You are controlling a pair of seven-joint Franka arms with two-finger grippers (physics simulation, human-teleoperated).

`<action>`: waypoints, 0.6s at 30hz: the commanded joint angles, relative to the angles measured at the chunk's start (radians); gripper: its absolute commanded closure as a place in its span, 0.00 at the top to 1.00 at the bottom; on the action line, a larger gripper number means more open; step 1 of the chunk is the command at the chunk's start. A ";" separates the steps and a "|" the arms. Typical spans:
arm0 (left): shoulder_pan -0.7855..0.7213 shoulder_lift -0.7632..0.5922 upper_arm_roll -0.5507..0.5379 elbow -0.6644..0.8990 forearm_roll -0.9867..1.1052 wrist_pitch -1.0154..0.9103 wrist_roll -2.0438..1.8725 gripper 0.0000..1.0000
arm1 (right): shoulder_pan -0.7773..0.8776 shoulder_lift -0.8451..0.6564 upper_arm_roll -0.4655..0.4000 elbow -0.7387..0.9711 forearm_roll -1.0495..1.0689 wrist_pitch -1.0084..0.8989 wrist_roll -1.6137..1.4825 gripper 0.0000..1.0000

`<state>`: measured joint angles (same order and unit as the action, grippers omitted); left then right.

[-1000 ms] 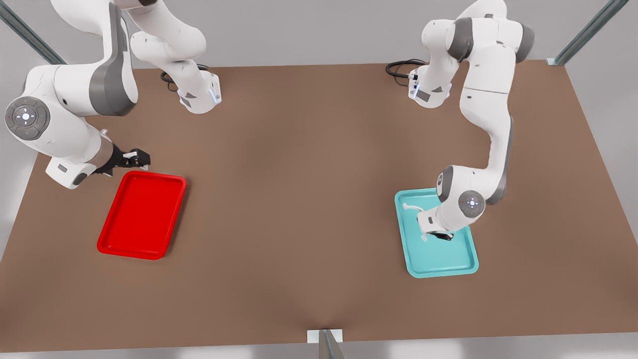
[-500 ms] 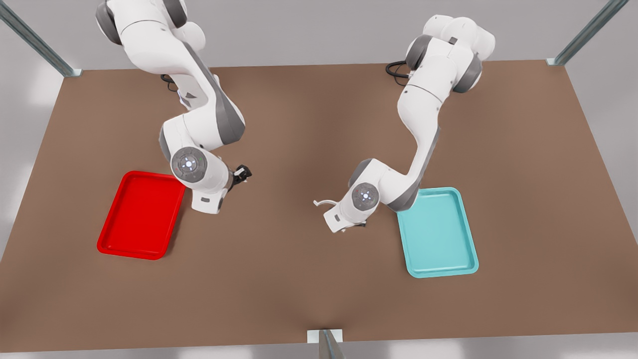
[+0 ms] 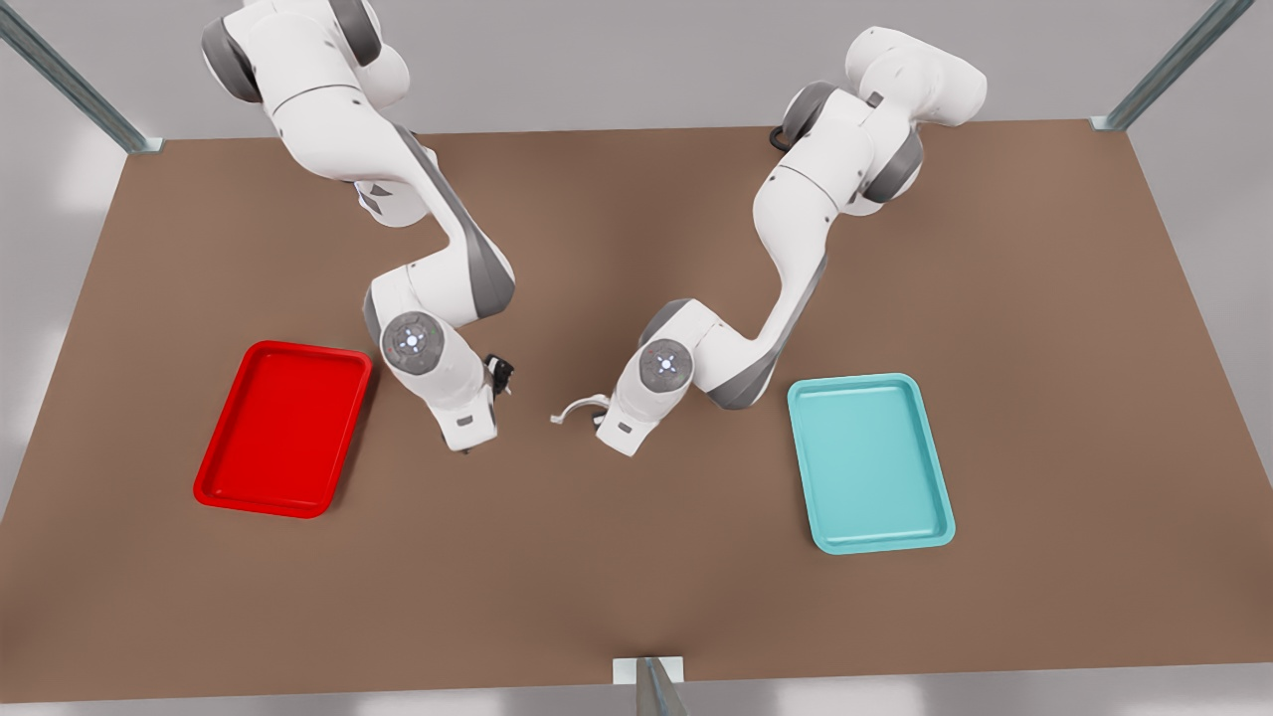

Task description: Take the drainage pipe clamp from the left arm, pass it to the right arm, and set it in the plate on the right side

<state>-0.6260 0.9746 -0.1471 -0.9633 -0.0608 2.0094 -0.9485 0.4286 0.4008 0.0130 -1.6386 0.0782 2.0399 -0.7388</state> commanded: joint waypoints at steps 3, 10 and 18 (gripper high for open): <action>-0.011 -0.001 0.000 0.002 -0.001 0.015 -0.348 0.21 | 0.001 -0.011 0.004 -0.058 0.147 0.264 -0.886 1.00; -0.024 -0.002 0.001 0.003 -0.001 0.014 -0.355 0.21 | 0.001 -0.004 0.033 -0.106 0.342 0.290 -1.057 1.00; -0.024 -0.002 0.001 0.003 -0.001 0.017 -0.354 0.21 | 0.002 0.013 0.055 -0.141 0.374 0.301 -1.162 1.00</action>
<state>-0.6513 0.9743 -0.1455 -0.9606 -0.0602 2.0227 -1.1741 0.4312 0.4120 0.0653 -1.7796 0.4375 2.3191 -1.4101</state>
